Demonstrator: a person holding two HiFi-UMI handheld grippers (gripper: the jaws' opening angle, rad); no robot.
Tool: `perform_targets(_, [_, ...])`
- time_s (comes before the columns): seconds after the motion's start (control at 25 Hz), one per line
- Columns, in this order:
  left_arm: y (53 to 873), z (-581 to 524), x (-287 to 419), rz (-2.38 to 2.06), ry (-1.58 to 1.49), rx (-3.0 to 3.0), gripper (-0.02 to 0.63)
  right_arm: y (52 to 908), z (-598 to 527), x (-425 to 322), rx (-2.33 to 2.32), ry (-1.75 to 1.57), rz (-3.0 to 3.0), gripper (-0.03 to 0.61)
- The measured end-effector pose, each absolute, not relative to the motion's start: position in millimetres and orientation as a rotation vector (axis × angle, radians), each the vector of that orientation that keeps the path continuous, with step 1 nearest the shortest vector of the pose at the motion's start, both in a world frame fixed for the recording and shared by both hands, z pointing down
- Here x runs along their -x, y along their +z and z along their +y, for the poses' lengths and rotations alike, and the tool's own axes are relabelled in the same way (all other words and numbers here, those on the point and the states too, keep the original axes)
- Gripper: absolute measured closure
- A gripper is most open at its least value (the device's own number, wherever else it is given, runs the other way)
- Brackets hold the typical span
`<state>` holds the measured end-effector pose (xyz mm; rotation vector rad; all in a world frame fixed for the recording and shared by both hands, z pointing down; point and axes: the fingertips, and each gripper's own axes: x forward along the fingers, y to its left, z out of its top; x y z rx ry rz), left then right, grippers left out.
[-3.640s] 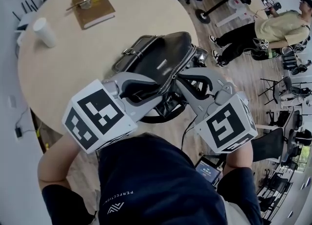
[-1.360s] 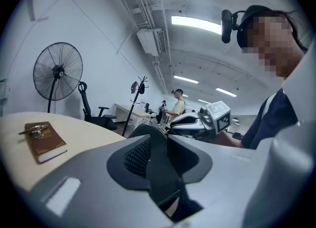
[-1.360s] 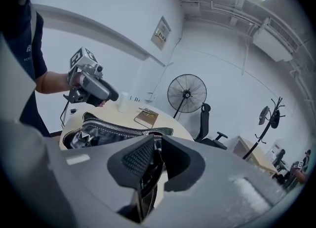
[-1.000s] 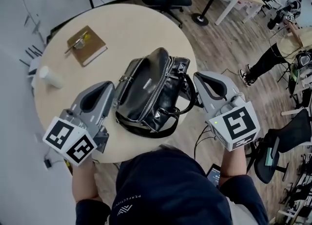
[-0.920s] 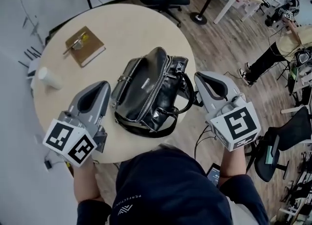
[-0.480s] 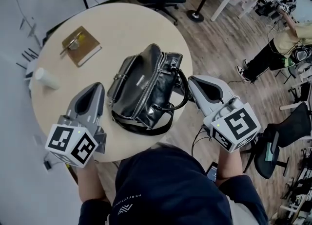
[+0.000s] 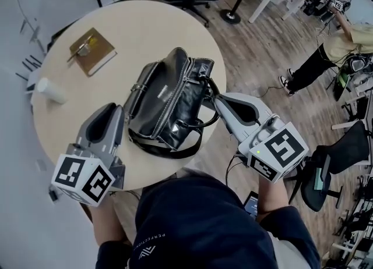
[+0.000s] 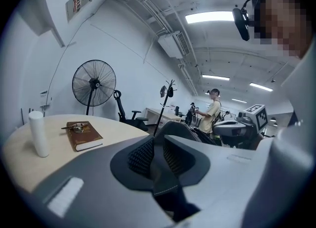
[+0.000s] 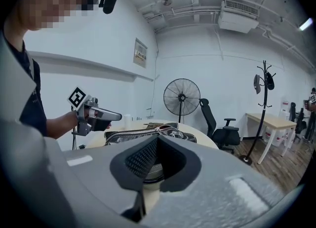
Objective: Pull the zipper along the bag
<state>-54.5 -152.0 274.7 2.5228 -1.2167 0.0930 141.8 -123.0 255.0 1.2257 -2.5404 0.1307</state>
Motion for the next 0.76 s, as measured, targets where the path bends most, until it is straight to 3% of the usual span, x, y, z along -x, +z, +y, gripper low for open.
perform_targets(0.2, [275,-147,58,-1.234,0.107,-2.493,0.615,254,-121,-140,-1.214,0.143,-2.561,0.577])
perform_targets(0.76, [264,-138,59,-1.207,0.053,-2.55,0.595,250,-121,-132,-1.199,0.135,-2.58,0.577])
